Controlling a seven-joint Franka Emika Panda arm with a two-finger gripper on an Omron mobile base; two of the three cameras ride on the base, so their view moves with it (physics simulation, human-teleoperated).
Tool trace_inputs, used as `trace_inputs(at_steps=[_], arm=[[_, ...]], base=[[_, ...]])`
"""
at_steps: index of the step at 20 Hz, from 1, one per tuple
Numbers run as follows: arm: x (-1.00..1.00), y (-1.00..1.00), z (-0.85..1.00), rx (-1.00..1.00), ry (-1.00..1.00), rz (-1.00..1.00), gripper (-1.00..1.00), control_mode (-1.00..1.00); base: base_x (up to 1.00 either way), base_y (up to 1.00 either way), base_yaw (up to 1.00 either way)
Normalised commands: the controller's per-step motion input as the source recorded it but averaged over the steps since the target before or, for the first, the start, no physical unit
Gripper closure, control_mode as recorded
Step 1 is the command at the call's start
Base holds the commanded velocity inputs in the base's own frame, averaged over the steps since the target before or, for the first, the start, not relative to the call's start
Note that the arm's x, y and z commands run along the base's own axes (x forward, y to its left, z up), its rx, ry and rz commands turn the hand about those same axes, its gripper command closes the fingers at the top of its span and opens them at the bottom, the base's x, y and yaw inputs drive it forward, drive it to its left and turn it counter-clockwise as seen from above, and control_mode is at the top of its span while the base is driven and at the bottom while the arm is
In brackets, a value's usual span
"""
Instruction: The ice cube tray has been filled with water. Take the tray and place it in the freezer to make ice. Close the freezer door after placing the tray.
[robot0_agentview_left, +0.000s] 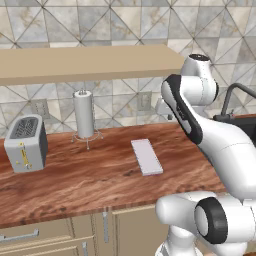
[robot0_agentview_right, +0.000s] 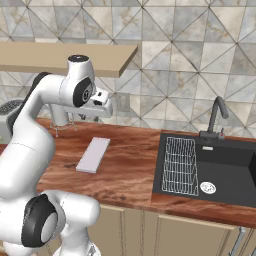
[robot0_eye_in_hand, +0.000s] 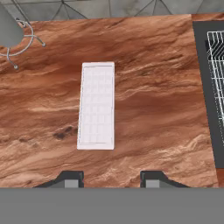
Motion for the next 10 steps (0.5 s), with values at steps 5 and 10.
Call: trace_inputs(at_steps=[5, 10], arm=[[-0.25, -0.05, -0.14, 0.00, -0.01, 0.00, -1.00, -1.00], [-0.57, 0.00, -0.56, 0.00, 0.00, -0.01, -1.00, -1.00]], base=[[0.00, 0.00, 0.00], [0.00, 0.00, 0.00]])
